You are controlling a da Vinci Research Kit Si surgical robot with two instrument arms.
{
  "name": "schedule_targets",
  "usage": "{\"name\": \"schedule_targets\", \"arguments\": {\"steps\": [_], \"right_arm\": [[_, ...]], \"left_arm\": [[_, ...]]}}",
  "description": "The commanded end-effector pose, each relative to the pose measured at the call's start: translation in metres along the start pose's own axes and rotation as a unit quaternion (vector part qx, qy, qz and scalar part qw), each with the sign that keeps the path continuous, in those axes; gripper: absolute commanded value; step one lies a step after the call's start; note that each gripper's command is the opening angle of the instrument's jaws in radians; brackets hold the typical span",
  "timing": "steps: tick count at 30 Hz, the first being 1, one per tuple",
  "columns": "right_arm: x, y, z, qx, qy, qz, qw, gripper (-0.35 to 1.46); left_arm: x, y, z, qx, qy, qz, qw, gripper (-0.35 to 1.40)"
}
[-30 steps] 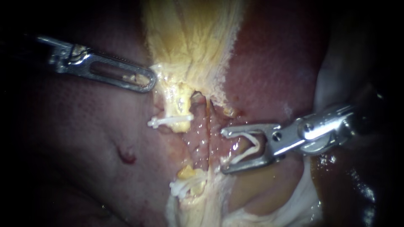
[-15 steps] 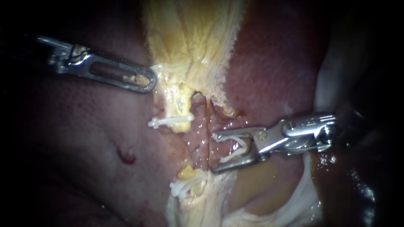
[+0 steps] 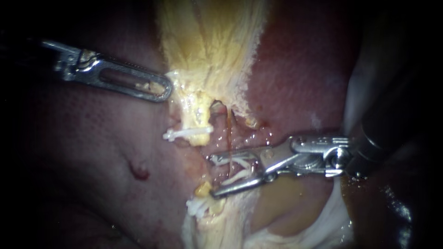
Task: Clipping first clip right tube
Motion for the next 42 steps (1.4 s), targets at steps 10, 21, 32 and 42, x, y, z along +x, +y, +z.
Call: {"name": "schedule_targets", "arguments": {"steps": [10,21,32,42], "right_arm": [[0.0001,-0.0008,0.0002,0.019,0.013,0.013,0.9997,0.49],[0.0013,-0.0041,0.0008,0.085,0.026,0.025,0.9957,0.49],[0.0015,-0.0043,0.0007,0.089,0.029,0.028,0.9952,0.46],[0.0009,-0.0034,-0.0005,0.091,0.029,0.028,0.995,0.24]], "left_arm": [[0.0,0.0001,0.0001,0.0,0.0,0.0,1.0,-0.35],[0.0,0.0003,0.0001,0.0,0.0,0.0,1.0,-0.35],[0.0,0.0003,0.0001,0.0,0.0,0.0,1.0,-0.35],[0.0,0.0003,0.0002,0.0,0.0,0.0,1.0,-0.35]]}}
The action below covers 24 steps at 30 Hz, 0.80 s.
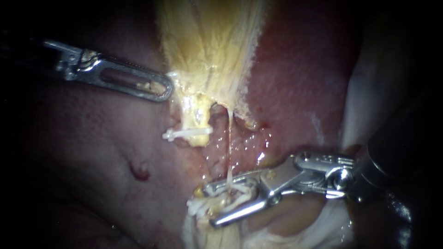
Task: Clipping first clip right tube
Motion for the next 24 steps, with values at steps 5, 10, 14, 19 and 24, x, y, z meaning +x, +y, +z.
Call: {"name": "schedule_targets", "arguments": {"steps": [5,10,14,19,24], "right_arm": [[0.0003,0.0003,-0.0008,0.001,0.001,0.004,1.0,-0.04],[0.0006,0.0003,-0.0014,0.003,0.001,0.017,0.9998,-0.35],[0.0005,0.0003,-0.0016,0.002,0.001,0.017,0.9999,-0.35],[0.0005,0.0002,-0.0016,0.002,0.0,0.017,0.9999,-0.35],[0.0005,0.0002,-0.0017,0.002,0.0,0.017,0.9999,-0.35]], "left_arm": [[0.0,0.0,0.0,0.0,0.0,0.0,1.0,-0.35],[0.0,0.0001,0.0,0.0,0.0,0.0,1.0,-0.35],[0.0,0.0001,0.0,0.0,0.0,0.0,1.0,-0.35],[0.0,0.0002,0.0,0.0,0.0,0.0,1.0,-0.35],[0.0,0.0002,0.0,0.0,0.0,0.0,1.0,-0.35]]}}
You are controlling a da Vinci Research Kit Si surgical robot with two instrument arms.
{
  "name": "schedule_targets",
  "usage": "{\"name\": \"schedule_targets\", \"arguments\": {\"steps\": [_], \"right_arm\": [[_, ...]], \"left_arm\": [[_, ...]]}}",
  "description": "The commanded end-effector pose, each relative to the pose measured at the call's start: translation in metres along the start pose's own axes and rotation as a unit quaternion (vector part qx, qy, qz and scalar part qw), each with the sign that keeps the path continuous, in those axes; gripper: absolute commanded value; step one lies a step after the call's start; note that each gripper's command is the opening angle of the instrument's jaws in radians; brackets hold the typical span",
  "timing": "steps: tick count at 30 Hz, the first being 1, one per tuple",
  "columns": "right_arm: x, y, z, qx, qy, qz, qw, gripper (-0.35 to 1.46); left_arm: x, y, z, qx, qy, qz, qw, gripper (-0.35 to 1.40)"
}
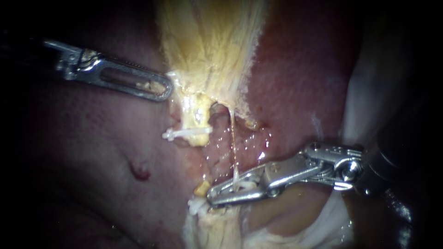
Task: Clipping first clip right tube
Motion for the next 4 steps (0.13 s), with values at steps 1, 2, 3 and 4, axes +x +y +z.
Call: {"name": "schedule_targets", "arguments": {"steps": [1,2,3,4], "right_arm": [[0.0,0.0,0.0,0.0,0.0,0.0,1.0,-0.35],[0.0,0.0,0.0,0.0,0.0,0.0,1.0,-0.35],[0.0,0.0001,0.0,0.0,0.0,0.0,1.0,-0.35],[0.0,0.0001,-0.0001,0.0,0.0,0.0,1.0,-0.35]], "left_arm": [[0.0,0.0,0.0,0.0,0.0,0.0,1.0,-0.35],[0.0,0.0,0.0,0.0,0.0,0.0,1.0,-0.35],[0.0,0.0,0.0,0.0,0.0,0.0,1.0,-0.35],[0.0,0.0,0.0,0.0,0.0,0.0,1.0,-0.35]]}}
